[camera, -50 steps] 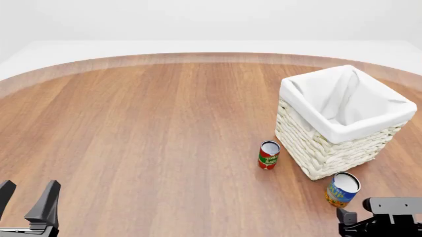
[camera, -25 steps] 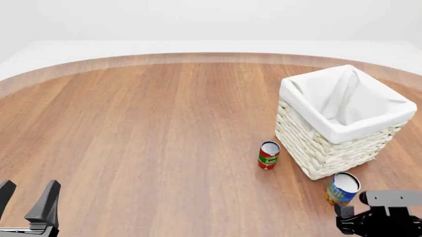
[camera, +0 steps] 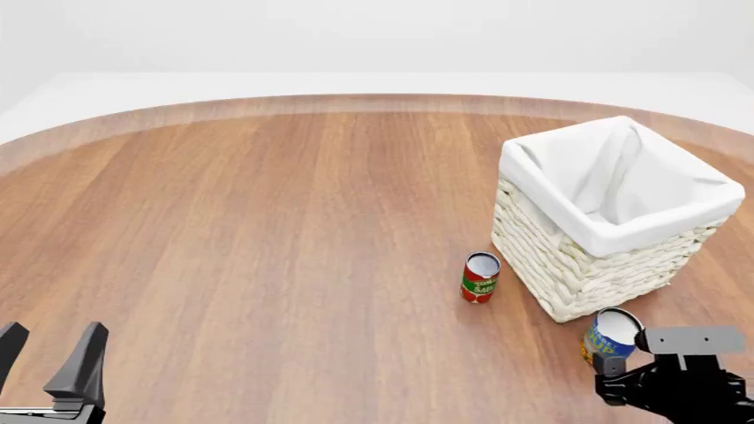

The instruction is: Pick up the alphabet soup and the cream cheese box, and put them in the basket.

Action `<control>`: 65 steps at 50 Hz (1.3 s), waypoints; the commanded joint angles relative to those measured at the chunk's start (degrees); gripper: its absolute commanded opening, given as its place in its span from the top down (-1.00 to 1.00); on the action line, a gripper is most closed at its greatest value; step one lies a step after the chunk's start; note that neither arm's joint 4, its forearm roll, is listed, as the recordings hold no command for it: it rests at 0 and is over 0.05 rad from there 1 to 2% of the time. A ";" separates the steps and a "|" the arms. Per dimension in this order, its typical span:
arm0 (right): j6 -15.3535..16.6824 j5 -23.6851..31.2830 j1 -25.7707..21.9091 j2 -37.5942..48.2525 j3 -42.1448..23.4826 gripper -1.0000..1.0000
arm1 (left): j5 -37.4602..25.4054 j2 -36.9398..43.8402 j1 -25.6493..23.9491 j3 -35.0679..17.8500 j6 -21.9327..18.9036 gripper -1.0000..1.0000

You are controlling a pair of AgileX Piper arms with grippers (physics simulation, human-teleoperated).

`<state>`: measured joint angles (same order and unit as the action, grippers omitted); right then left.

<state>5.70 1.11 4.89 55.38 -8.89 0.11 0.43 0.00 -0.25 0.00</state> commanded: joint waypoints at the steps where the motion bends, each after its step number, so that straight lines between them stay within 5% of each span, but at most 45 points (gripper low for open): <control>1: 0.24 -0.52 0.39 2.09 -1.57 -1.00 | 0.00 0.00 0.00 0.00 0.00 -1.00; 15: 0.61 -5.00 0.88 7.30 -2.31 -1.00 | 0.00 0.00 0.00 0.00 0.00 -1.00; 53: 1.09 -5.35 1.74 13.54 -7.88 -1.00 | 0.00 0.00 0.00 0.00 0.00 -1.00; 65: 1.28 -10.04 1.79 18.32 -7.09 -1.00 | 0.00 0.00 0.00 0.00 0.00 -1.00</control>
<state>6.84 -6.87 6.58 71.02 -15.86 0.11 0.43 0.00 -0.25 0.00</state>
